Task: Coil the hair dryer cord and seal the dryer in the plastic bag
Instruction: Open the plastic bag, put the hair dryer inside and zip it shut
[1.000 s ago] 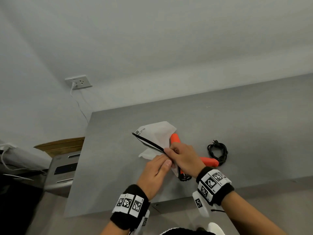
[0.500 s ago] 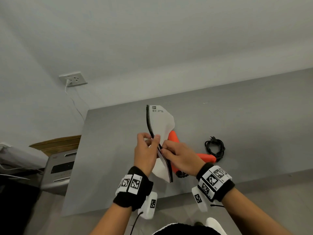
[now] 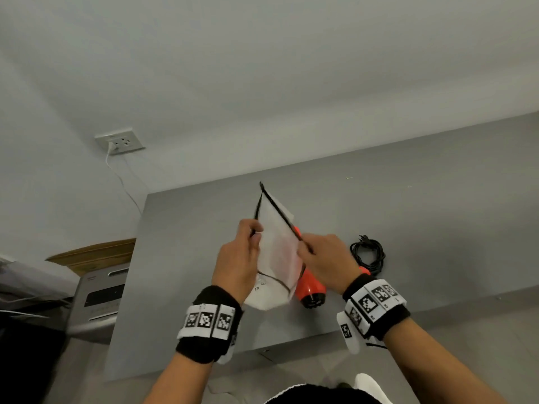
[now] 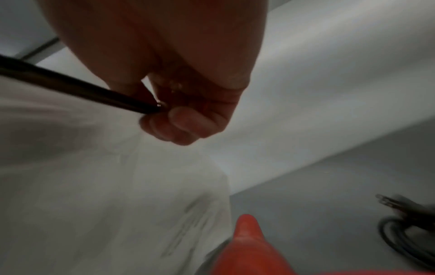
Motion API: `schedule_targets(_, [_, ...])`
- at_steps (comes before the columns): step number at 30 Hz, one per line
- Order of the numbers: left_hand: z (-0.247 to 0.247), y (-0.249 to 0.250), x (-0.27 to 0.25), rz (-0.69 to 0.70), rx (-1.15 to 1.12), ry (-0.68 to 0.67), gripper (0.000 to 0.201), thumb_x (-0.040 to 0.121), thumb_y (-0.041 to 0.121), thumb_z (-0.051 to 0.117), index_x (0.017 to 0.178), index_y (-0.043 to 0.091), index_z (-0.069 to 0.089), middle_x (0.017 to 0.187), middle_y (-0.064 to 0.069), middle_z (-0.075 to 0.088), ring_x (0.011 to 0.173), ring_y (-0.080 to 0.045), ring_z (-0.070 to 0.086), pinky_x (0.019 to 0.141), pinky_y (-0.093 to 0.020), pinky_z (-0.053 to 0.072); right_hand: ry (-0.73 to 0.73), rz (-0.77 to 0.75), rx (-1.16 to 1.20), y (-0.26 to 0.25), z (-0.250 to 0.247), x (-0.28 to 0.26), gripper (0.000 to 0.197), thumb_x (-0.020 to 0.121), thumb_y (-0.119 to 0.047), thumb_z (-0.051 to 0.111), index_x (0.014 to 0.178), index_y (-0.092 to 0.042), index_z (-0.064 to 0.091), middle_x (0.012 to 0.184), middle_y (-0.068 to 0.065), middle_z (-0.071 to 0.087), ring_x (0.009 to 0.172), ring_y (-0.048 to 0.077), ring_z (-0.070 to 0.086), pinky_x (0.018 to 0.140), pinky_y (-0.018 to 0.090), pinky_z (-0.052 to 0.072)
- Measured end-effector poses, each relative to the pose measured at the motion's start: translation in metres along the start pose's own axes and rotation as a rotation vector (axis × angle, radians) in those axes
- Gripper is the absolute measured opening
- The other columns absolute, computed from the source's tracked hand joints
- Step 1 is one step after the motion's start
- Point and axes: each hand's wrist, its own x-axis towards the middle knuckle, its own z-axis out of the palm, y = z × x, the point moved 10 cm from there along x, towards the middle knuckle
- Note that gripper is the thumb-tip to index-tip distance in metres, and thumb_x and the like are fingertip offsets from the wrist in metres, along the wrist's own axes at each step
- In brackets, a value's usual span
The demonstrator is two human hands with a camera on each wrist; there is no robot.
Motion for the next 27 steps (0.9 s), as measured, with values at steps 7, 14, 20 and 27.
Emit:
schedule_targets(7, [-0.037,-0.018,0.014,0.064,0.153,0.065,0.029,0.102,0.017,0.047,0.122,0.033,0.062,0.068,0.007,0.058,0.064,-0.013,0.057,0.064,-0.033,0.050,-0.164,0.128,0.017,0.054,0.012,-0.002,0.038,0.097,-0.028,0.045,0.061,-0.019,0.040,0.058,0.000,0.054,0.059,0.024,0.050,0.065,0.048,0.047])
schedule_targets(14, [-0.013,-0.025,0.014,0.035,0.030,0.022,0.028,0.101,0.016,0.052,0.122,0.028,0.067,0.093,0.008,0.062,0.067,-0.009,0.060,0.067,-0.031,0.058,-0.145,0.223,-0.050,0.108,0.023,-0.013,0.026,0.095,-0.045,0.055,0.106,-0.023,0.063,0.099,0.006,0.066,0.098,0.025,0.062,0.087,0.042,0.050])
schedule_targets(20, [0.024,-0.054,0.005,-0.106,-0.027,-0.111,0.027,0.103,0.018,0.048,0.120,0.029,0.066,0.095,0.008,0.064,0.072,-0.011,0.064,0.066,-0.026,0.059,-0.330,0.391,-0.529,0.189,0.055,-0.044,0.068,0.085,-0.060,0.059,0.146,-0.041,0.033,0.143,0.017,0.039,0.142,0.034,0.029,0.117,0.061,0.015])
schedule_targets(27, [0.034,-0.073,0.010,-0.146,-0.066,-0.153,0.030,0.105,0.011,0.041,0.120,0.023,0.064,0.096,0.003,0.060,0.061,-0.013,0.059,0.056,-0.027,0.057,-0.189,0.192,-0.634,0.175,0.052,-0.039,0.050,0.081,-0.061,0.064,0.116,-0.025,0.058,0.108,0.012,0.055,0.102,0.037,0.057,0.106,0.052,0.036])
